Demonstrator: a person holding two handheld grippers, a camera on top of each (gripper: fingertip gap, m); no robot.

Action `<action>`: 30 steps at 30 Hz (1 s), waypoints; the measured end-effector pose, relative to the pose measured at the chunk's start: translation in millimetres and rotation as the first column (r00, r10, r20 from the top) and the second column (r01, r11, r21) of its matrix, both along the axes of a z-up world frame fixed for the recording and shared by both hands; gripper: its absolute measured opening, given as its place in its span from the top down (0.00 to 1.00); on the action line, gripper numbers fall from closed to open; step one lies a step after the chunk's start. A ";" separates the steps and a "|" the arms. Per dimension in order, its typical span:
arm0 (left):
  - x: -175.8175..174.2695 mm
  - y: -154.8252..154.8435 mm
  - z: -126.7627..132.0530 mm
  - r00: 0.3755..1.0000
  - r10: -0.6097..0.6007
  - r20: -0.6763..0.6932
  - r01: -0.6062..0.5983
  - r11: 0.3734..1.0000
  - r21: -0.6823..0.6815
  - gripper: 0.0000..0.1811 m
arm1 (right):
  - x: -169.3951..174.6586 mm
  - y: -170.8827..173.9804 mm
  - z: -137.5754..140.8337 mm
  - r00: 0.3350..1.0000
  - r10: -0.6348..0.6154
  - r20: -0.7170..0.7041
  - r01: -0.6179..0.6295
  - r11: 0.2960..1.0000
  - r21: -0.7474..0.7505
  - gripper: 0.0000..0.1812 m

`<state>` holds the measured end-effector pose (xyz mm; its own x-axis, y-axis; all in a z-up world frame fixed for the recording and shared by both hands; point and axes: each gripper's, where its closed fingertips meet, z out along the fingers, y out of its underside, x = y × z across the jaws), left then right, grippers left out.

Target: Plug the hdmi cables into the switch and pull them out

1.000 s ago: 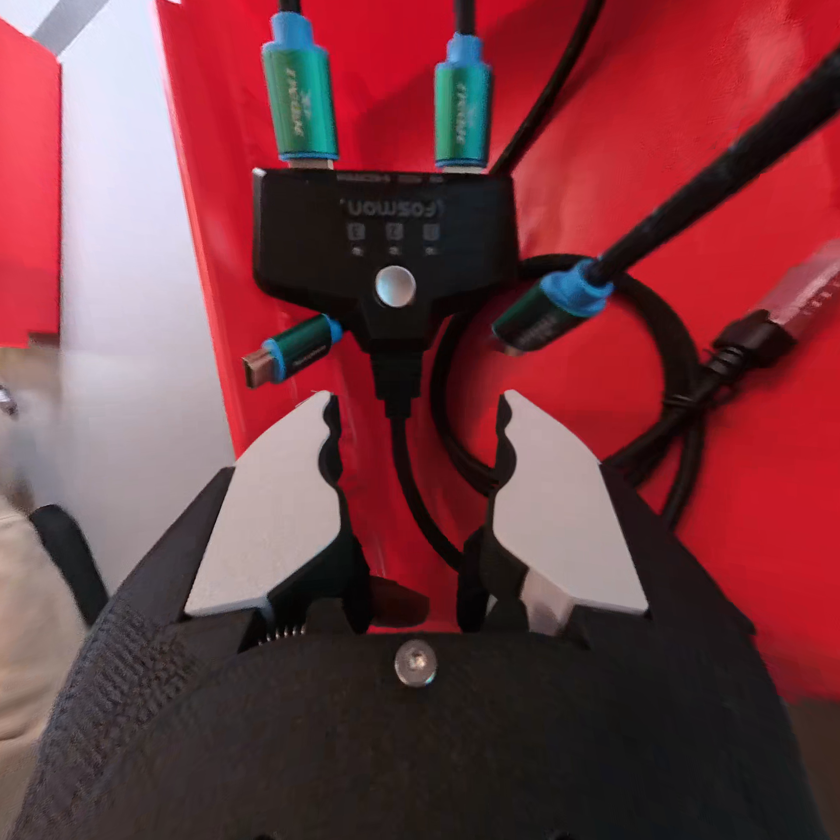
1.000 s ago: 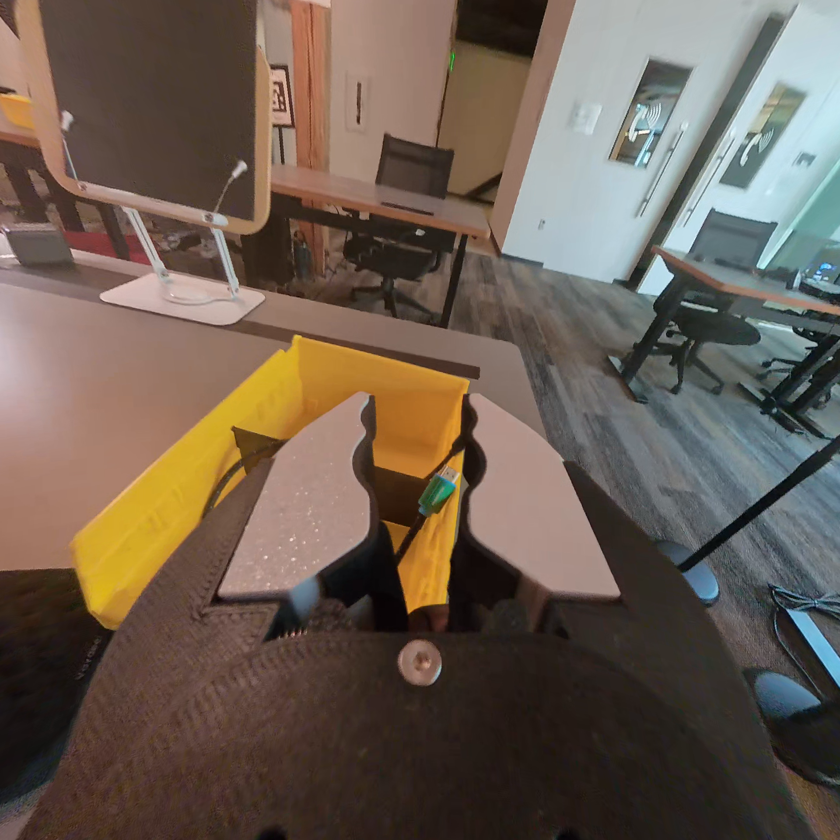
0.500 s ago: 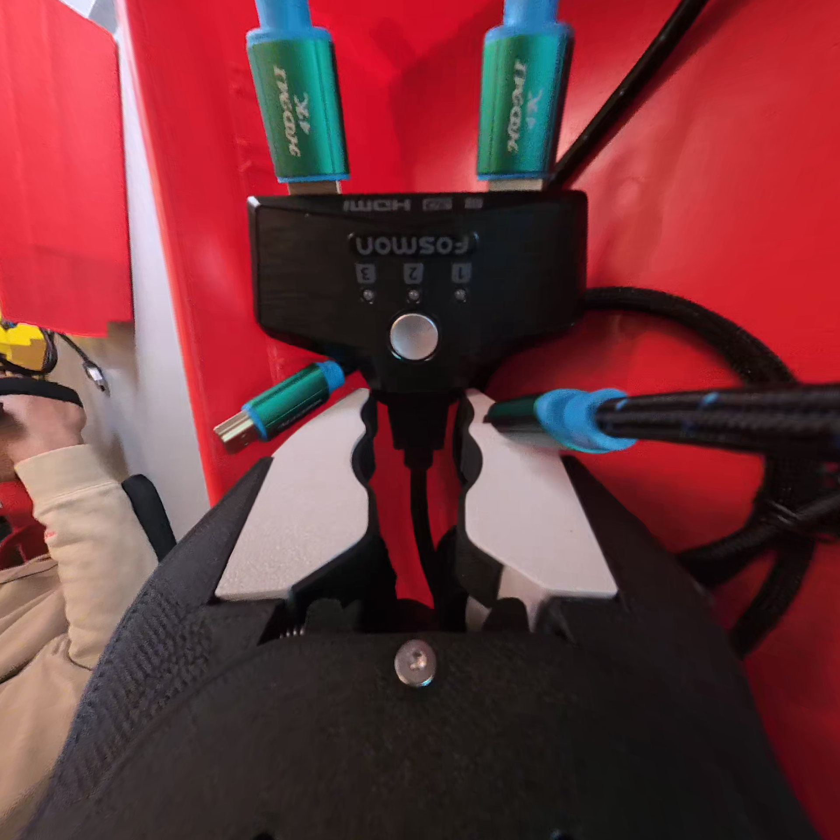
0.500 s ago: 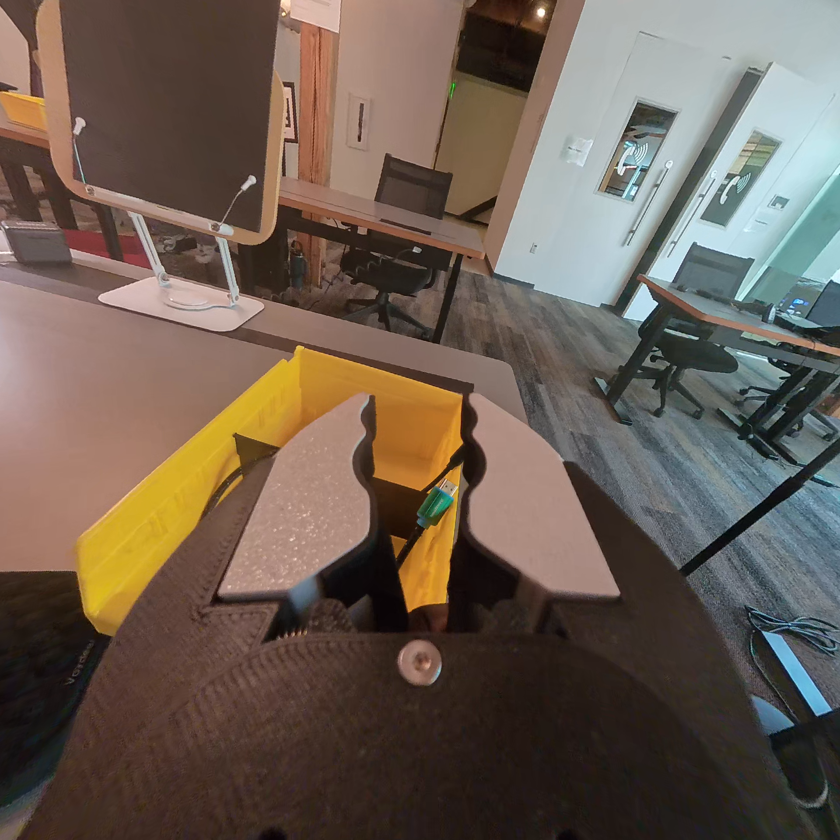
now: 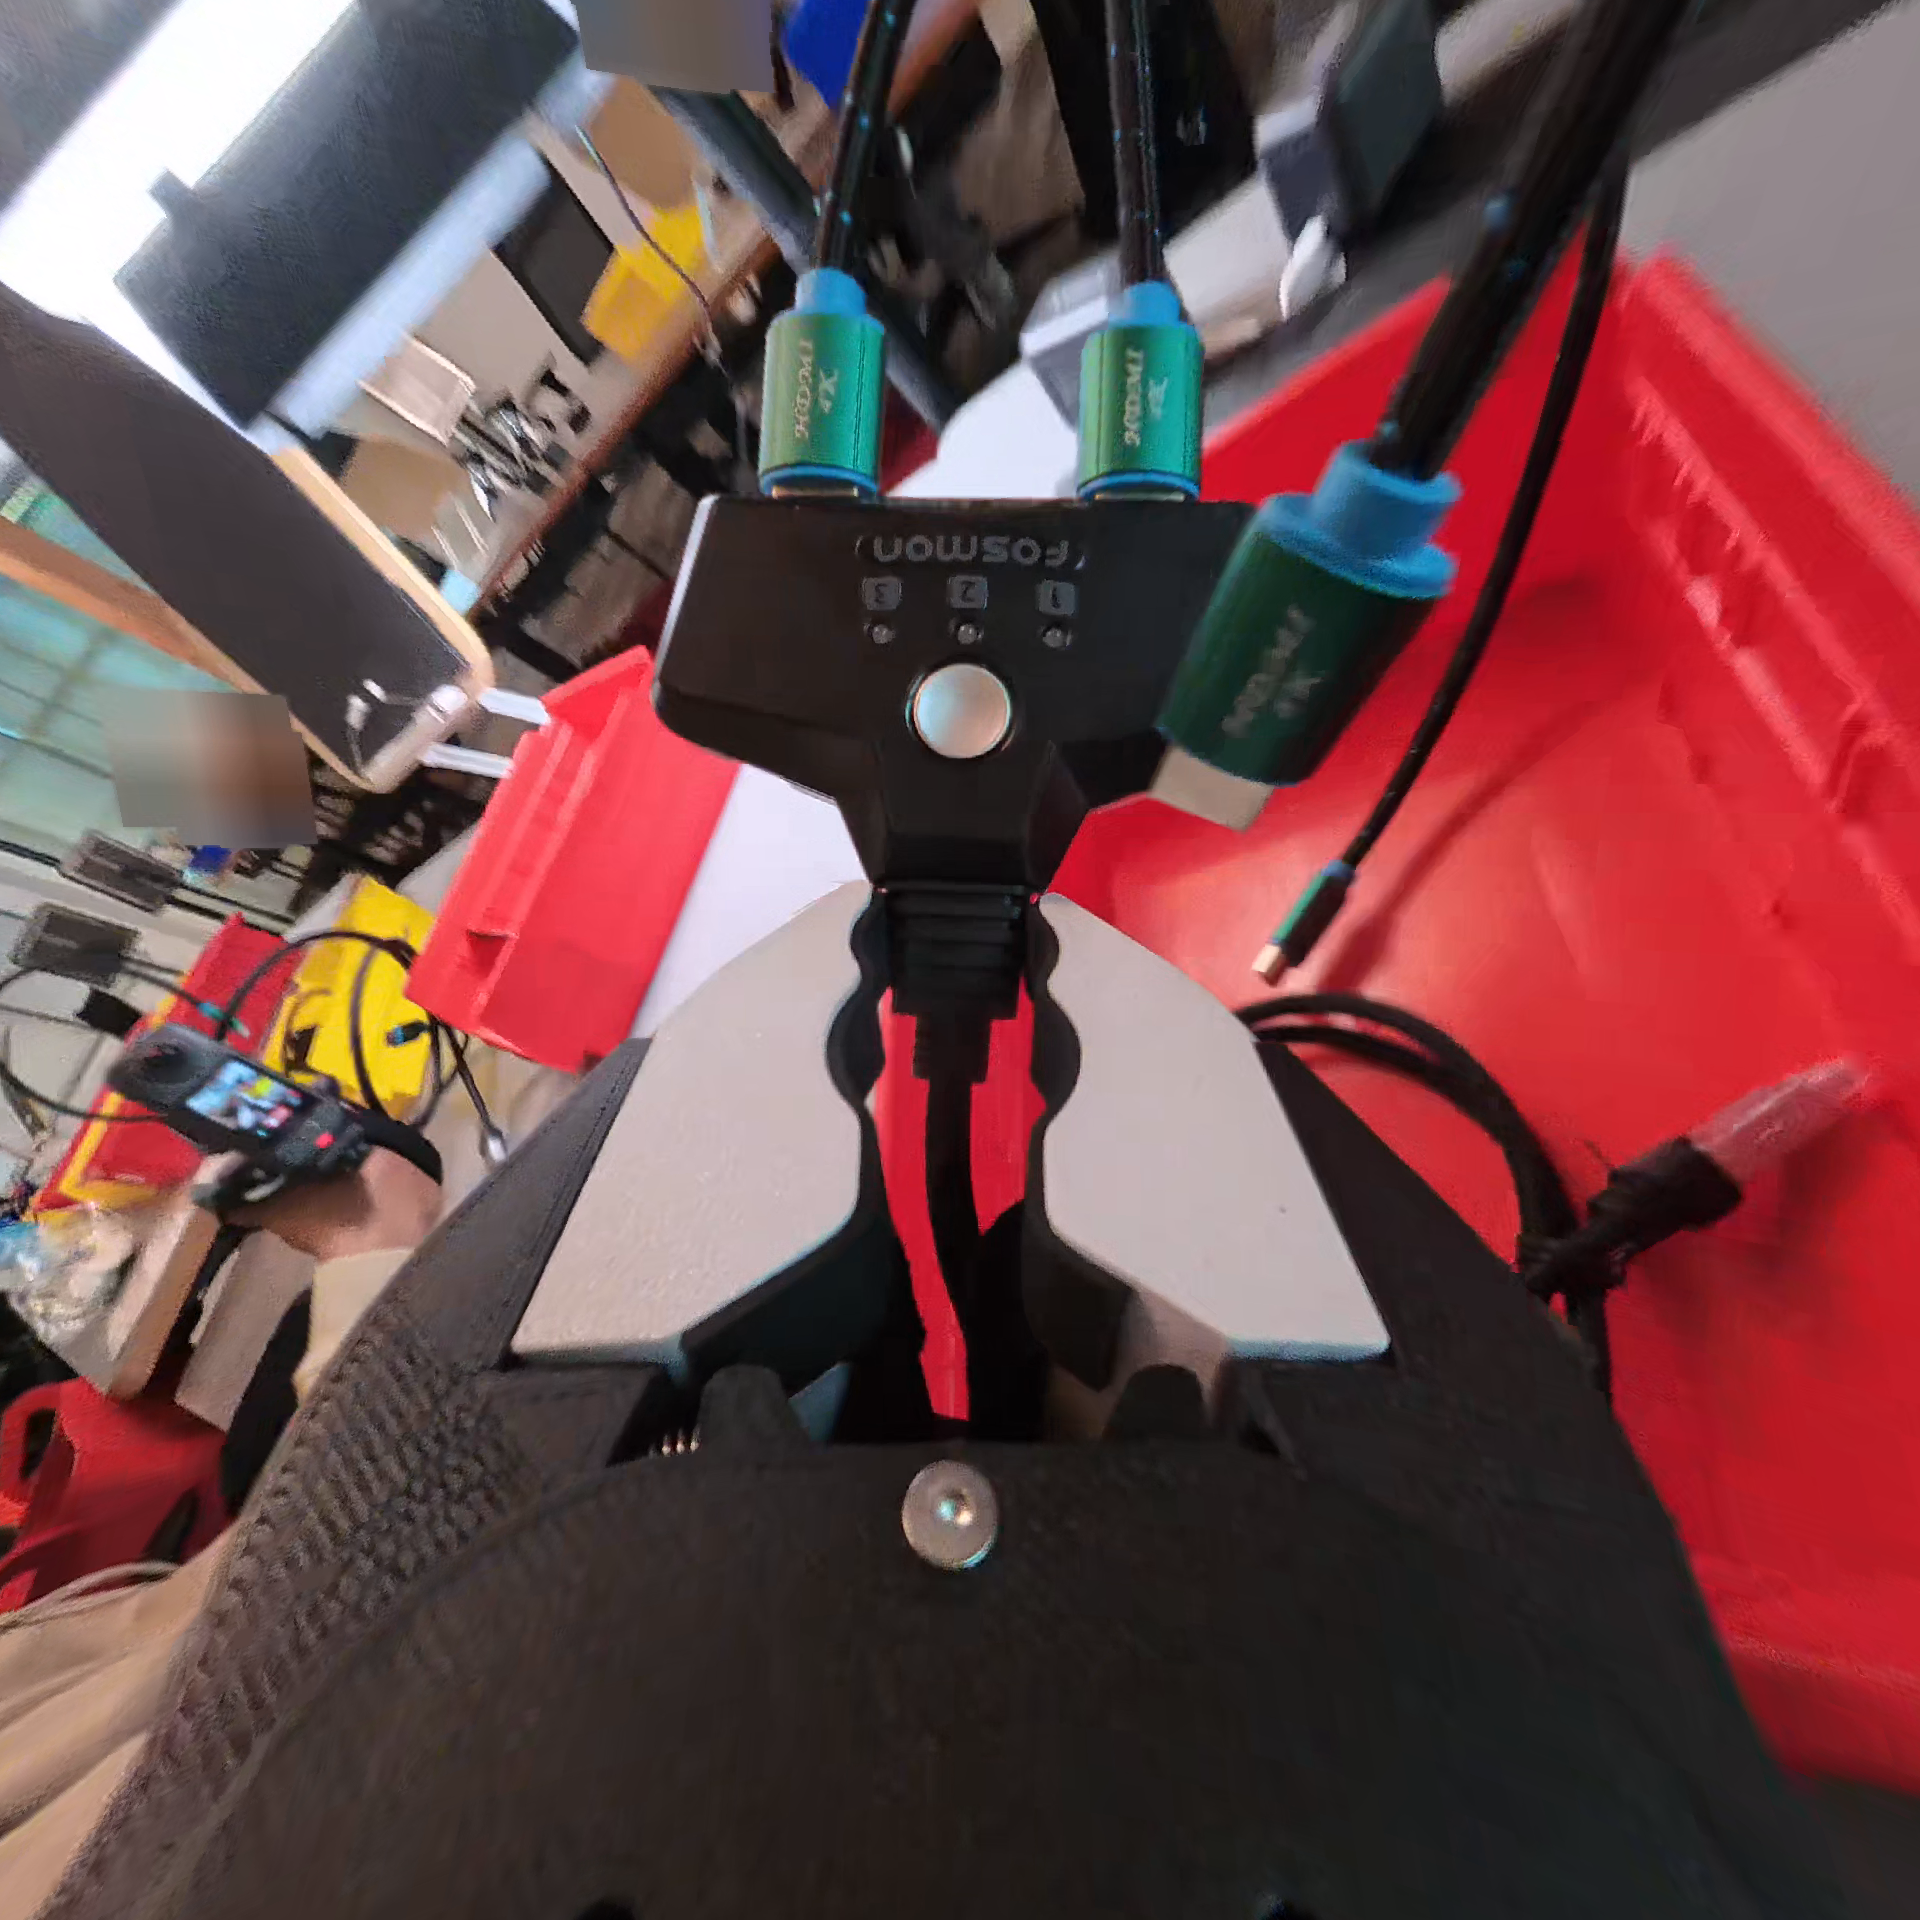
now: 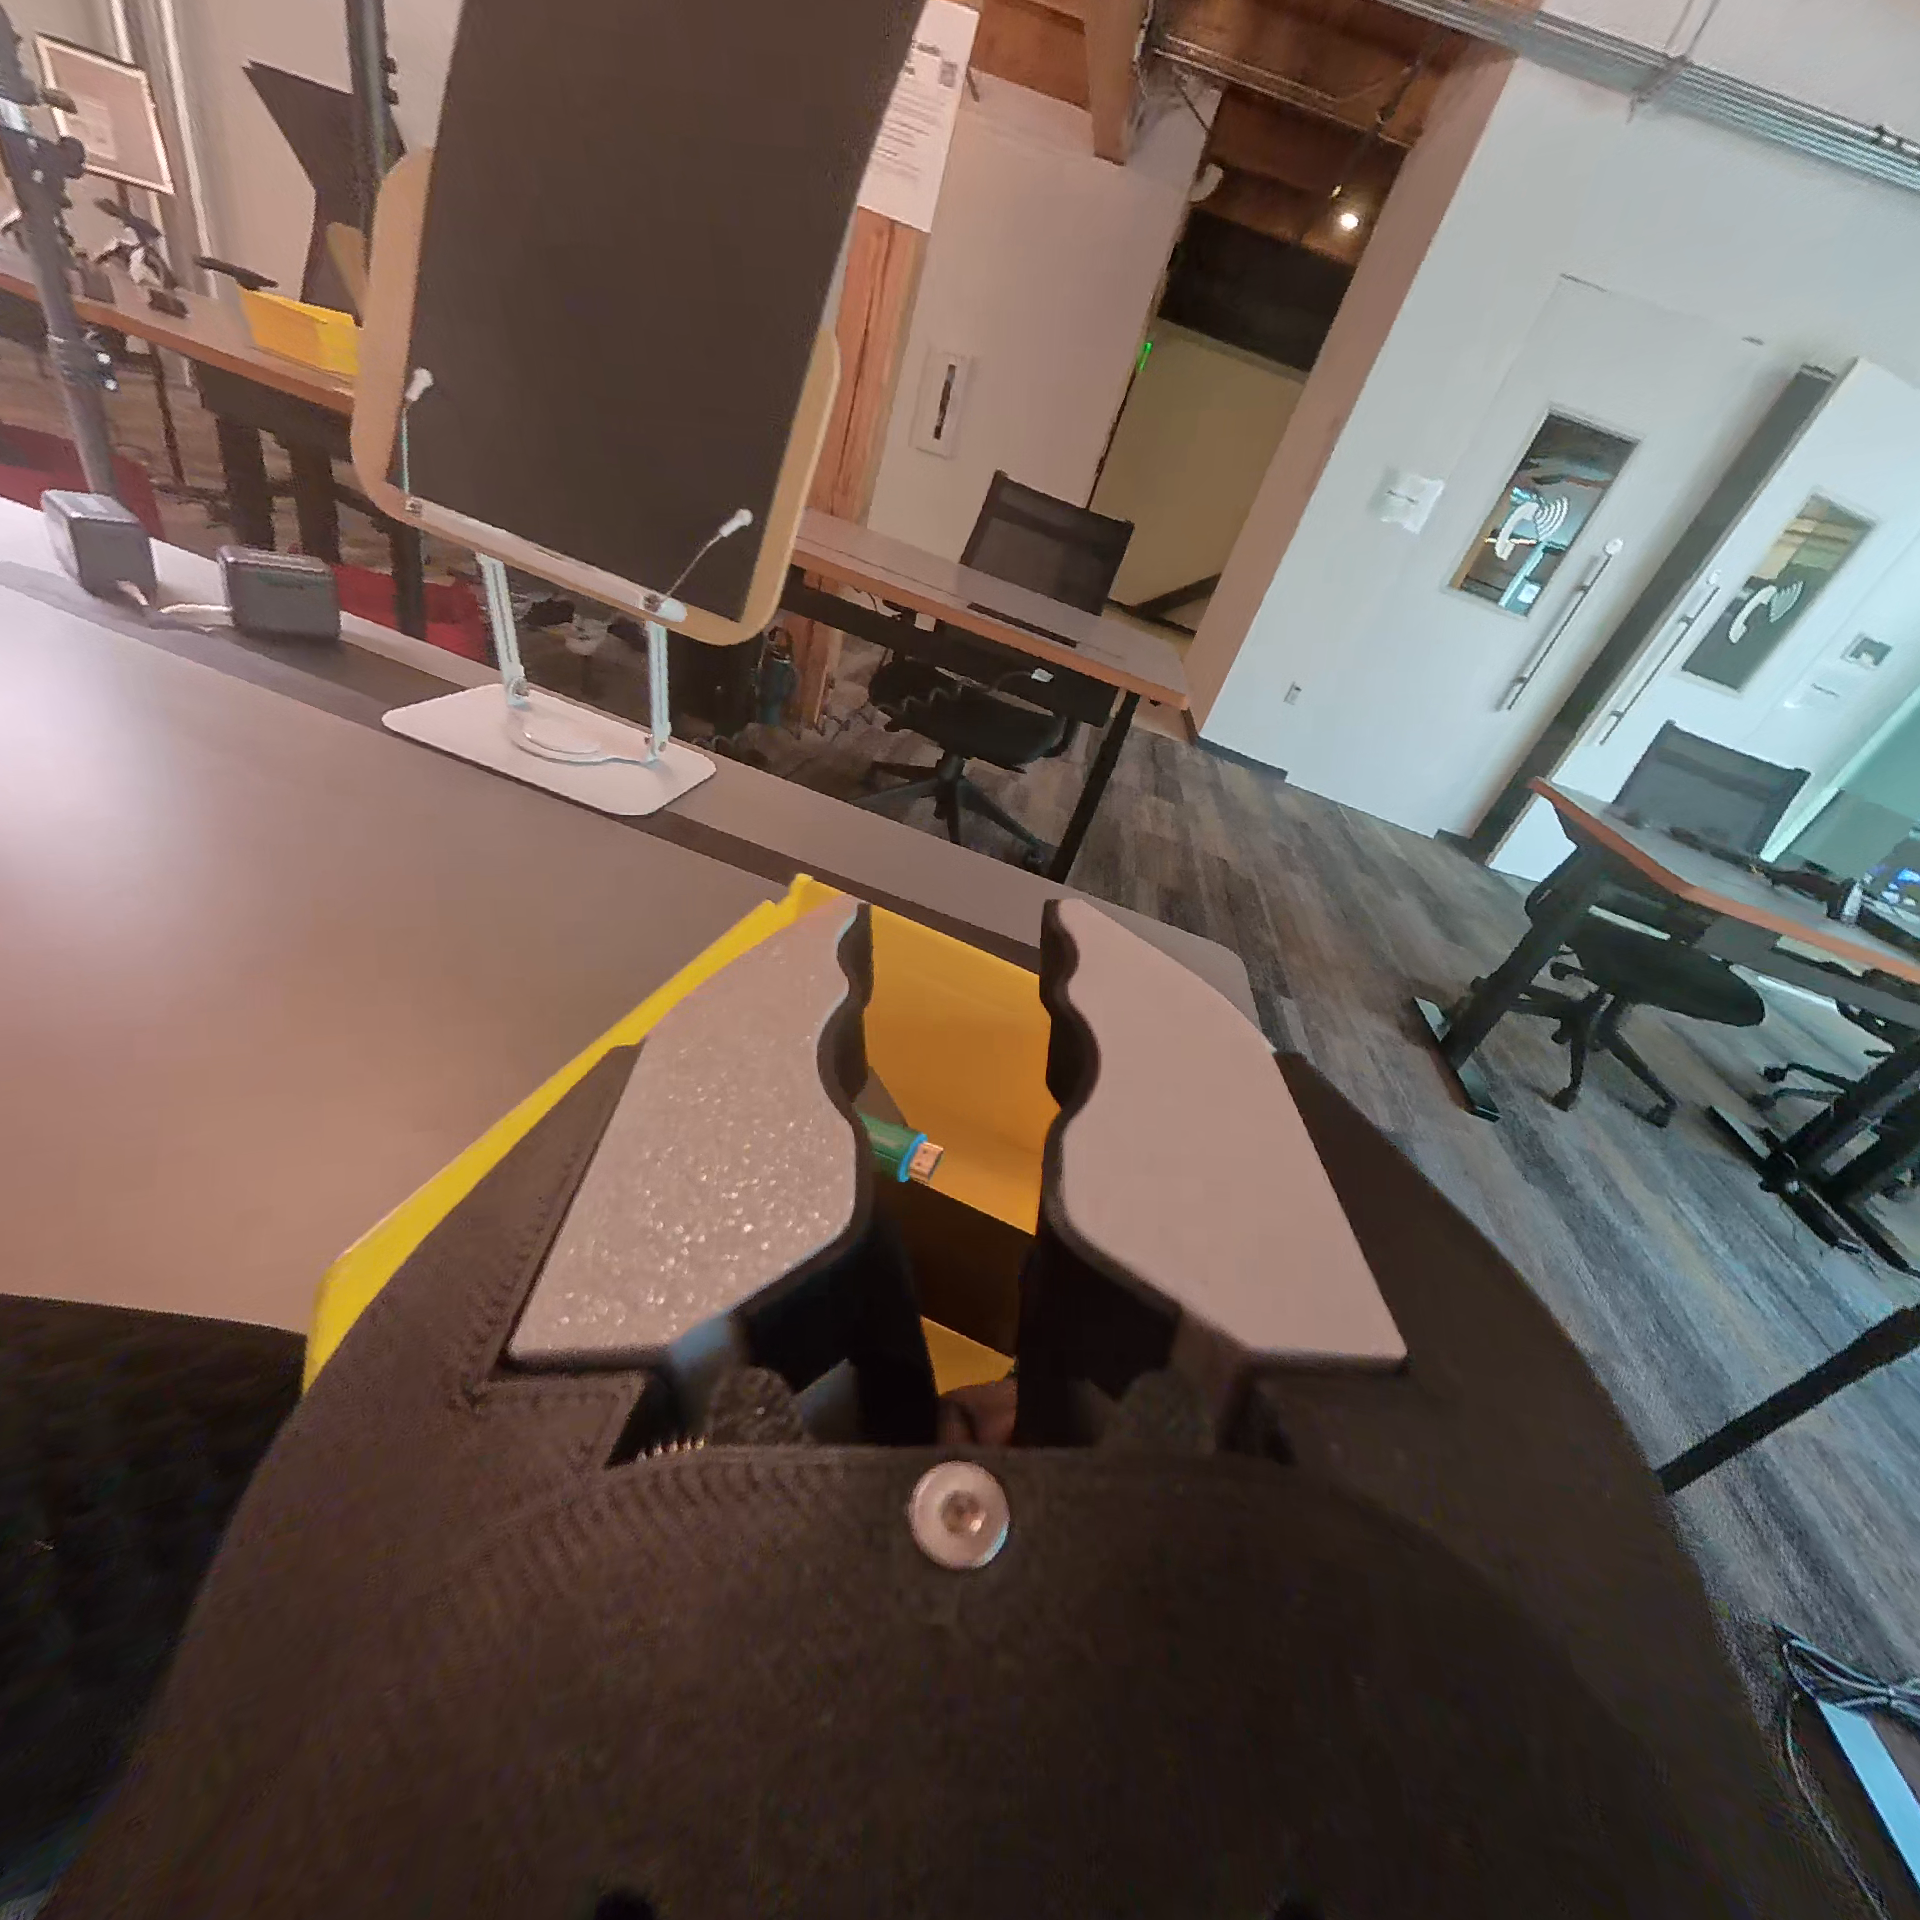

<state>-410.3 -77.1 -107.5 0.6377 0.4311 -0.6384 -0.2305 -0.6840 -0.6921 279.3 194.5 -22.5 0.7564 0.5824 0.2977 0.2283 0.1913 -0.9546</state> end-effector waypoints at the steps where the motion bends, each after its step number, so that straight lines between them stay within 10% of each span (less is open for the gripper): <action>1: 4.3 0.5 13.8 1.000 -0.009 -0.027 0.010 0.999 0.036 0.87 | -3.7 -1.7 0.4 1.000 0.013 0.003 -0.013 1.000 0.003 0.83; 18: 109.0 42.0 266.0 0.884 -0.201 -0.422 0.358 0.872 0.334 0.87 | -55.4 -49.2 20.1 0.950 0.309 -0.043 -0.306 0.950 0.061 0.83; 23: 175.9 89.2 235.0 0.842 -0.439 -0.314 0.533 0.768 0.355 0.87 | -116.1 -114.0 48.1 0.737 0.656 -0.160 -0.629 0.754 0.190 0.83; 30: 262.7 146.6 83.5 0.705 -0.707 -0.056 0.690 0.664 0.290 0.87 | -193.2 -172.0 41.6 0.401 0.831 -0.386 -0.883 0.463 0.080 0.77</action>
<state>-147.6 69.5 -24.0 0.8537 -0.0098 -0.5207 -0.5178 -0.1226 -0.8466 86.1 22.5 19.2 -0.1376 0.9901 0.0284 -0.3113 -0.0160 -0.9502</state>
